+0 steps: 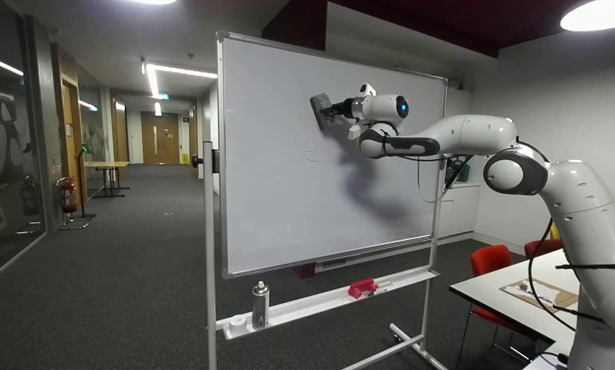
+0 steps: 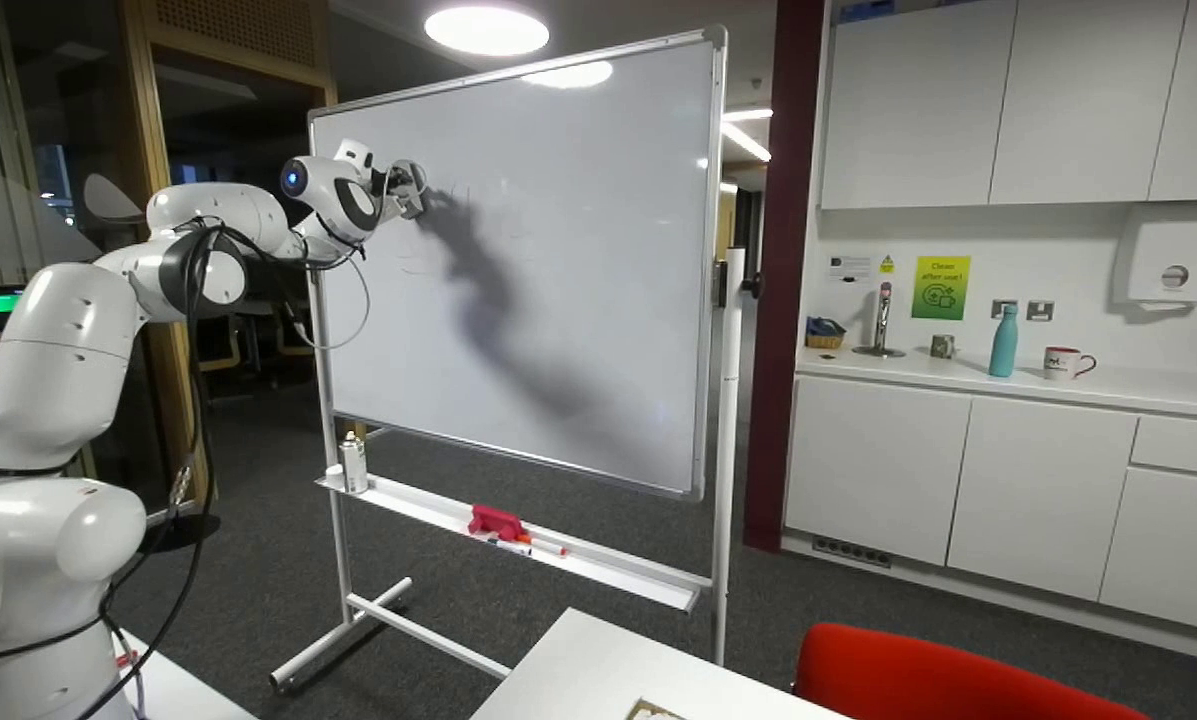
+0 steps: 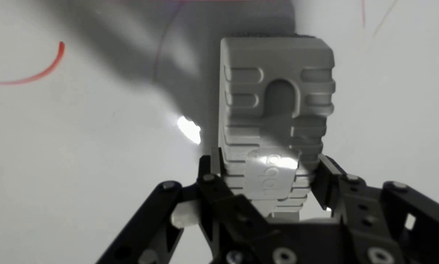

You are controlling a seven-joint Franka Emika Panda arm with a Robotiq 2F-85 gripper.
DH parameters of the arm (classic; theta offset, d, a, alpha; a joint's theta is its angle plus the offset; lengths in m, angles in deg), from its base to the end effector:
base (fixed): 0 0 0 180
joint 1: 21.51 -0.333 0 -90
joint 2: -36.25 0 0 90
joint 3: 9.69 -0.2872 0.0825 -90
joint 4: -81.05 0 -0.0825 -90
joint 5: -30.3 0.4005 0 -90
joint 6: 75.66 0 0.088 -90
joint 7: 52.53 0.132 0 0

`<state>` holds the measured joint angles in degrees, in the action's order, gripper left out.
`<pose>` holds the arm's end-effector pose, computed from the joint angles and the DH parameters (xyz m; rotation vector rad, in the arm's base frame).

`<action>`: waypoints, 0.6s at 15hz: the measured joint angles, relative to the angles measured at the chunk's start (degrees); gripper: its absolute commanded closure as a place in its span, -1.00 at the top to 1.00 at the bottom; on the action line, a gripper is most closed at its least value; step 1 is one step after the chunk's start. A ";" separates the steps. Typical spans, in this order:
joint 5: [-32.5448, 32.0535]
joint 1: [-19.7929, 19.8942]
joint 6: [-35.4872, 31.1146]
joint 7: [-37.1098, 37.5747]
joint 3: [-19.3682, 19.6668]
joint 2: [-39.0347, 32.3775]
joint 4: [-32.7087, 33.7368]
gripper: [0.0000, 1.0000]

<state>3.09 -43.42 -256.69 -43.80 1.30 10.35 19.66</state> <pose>0.6878 0.2237 0.7434 1.9549 0.6372 2.1952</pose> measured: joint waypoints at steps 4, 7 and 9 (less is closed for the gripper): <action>-1.79 -4.44 -4.72 5.38 6.17 4.63 -8.85 -0.32; -2.40 -10.95 -7.55 10.06 17.56 6.66 -11.71 0.18; -2.39 -11.57 -7.49 10.56 18.94 6.76 -11.74 0.18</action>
<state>0.70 -54.99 -264.17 -33.24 20.24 17.11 7.92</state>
